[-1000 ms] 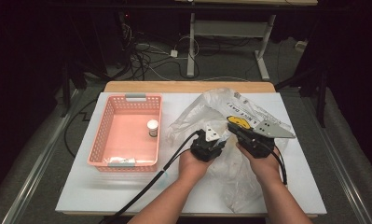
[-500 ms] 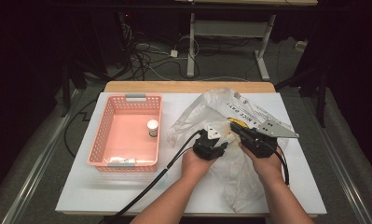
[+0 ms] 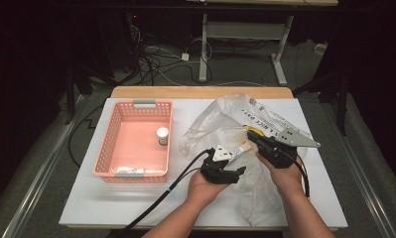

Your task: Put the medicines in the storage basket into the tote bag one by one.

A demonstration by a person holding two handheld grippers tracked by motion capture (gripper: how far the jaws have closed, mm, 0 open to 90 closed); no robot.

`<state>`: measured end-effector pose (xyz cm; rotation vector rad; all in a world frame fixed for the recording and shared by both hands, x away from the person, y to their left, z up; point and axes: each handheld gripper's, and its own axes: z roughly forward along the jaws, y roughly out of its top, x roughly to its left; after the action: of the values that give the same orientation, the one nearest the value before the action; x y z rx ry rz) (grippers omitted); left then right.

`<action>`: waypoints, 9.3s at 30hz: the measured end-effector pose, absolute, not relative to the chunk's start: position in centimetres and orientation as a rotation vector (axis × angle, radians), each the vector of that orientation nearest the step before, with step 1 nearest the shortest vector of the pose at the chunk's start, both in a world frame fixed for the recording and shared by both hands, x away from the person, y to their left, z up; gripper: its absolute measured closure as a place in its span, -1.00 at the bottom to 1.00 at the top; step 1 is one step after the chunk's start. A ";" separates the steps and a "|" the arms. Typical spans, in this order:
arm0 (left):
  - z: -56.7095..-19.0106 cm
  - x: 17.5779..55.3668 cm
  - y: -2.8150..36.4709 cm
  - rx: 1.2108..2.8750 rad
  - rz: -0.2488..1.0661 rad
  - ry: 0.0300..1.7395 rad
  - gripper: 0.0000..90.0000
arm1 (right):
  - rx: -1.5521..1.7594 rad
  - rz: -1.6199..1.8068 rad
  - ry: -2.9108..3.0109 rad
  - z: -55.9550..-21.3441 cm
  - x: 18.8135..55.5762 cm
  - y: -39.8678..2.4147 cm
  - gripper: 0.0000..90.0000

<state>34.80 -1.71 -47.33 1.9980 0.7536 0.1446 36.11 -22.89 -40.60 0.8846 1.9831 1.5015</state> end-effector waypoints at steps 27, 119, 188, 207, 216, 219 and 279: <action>-44.5 30.5 4.0 1.980 0.159 0.758 -1.00 | 0.877 1.492 1.979 -40.4 35.9 -23.0 1.00; -40.4 38.3 20.3 1.840 0.390 1.178 -0.74 | 0.864 1.493 1.966 -39.9 35.8 -23.5 1.00; -44.8 46.3 18.2 2.160 0.209 1.336 -0.22 | 0.880 1.492 1.972 -40.2 36.0 -23.7 1.00; -45.2 47.0 17.4 2.165 0.235 1.367 0.08 | 0.885 1.486 1.974 -40.3 36.0 -23.8 1.00; -44.4 46.3 17.6 2.162 0.261 1.354 0.09 | 0.887 1.493 1.970 -40.2 35.9 -23.9 1.00; -43.8 45.8 17.7 2.153 0.271 1.342 0.09 | 0.881 1.493 1.967 -40.2 35.9 -23.9 1.00; -40.5 32.1 19.7 1.926 0.433 1.108 0.09 | 0.879 1.488 1.987 -40.3 35.7 -23.3 1.00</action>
<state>32.12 19.72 -40.54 1.9262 1.1084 0.4328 35.71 -23.27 -40.28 0.8785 1.9875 1.4878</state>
